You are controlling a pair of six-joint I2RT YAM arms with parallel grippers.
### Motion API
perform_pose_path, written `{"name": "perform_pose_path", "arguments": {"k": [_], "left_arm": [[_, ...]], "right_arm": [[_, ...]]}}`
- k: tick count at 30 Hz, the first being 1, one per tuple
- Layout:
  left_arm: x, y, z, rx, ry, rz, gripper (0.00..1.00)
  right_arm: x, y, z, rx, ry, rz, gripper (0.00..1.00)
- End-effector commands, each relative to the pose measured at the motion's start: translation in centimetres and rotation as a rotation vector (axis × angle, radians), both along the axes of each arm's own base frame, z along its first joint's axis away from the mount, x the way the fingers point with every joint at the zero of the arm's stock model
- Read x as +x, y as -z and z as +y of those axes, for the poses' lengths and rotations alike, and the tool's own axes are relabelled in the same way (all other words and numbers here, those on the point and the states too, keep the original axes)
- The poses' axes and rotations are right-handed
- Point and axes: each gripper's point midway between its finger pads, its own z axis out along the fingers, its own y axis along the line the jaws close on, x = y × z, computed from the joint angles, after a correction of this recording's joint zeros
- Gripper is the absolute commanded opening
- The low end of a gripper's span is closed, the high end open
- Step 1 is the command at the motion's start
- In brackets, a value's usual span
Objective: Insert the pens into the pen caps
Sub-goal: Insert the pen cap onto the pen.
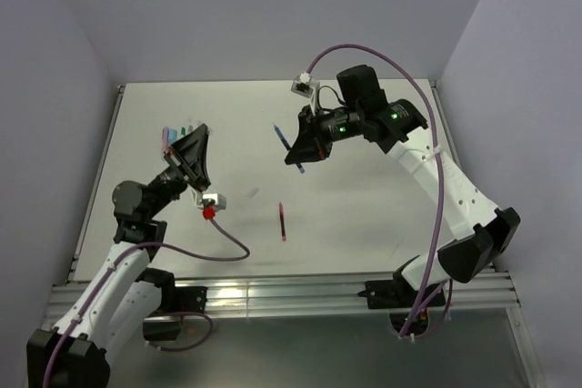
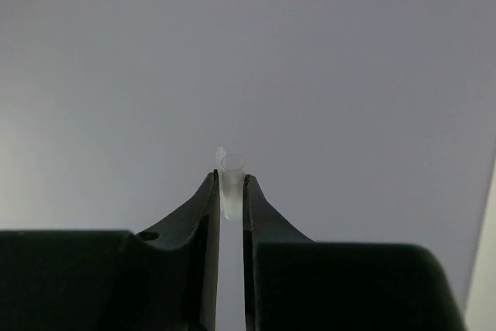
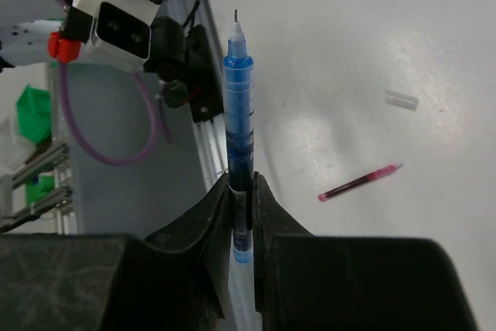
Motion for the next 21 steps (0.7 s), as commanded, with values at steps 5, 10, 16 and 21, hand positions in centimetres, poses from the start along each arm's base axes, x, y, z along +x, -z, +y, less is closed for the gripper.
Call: {"name": "perform_pose_path", "arguments": {"k": [5, 10, 16, 21], "left_arm": [[-5.5, -1.1, -2.8, 0.196, 0.163, -0.277, 0.0], [-6.6, -0.3, -3.4, 0.25, 0.201, -0.305, 0.0], [-6.6, 1.2, -3.8, 0.32, 0.222, -0.28, 0.0], [-6.5, 1.9, -4.2, 0.343, 0.232, -0.295, 0.0]], "right_arm": [[-3.4, -0.6, 2.5, 0.068, -0.152, 0.097, 0.0], [-4.9, -0.4, 4.2, 0.077, -0.232, 0.16, 0.0], [-6.9, 0.2, 5.1, 0.052, -0.277, 0.153, 0.0], [-7.9, 1.3, 6.4, 0.043, -0.335, 0.215, 0.0]]}}
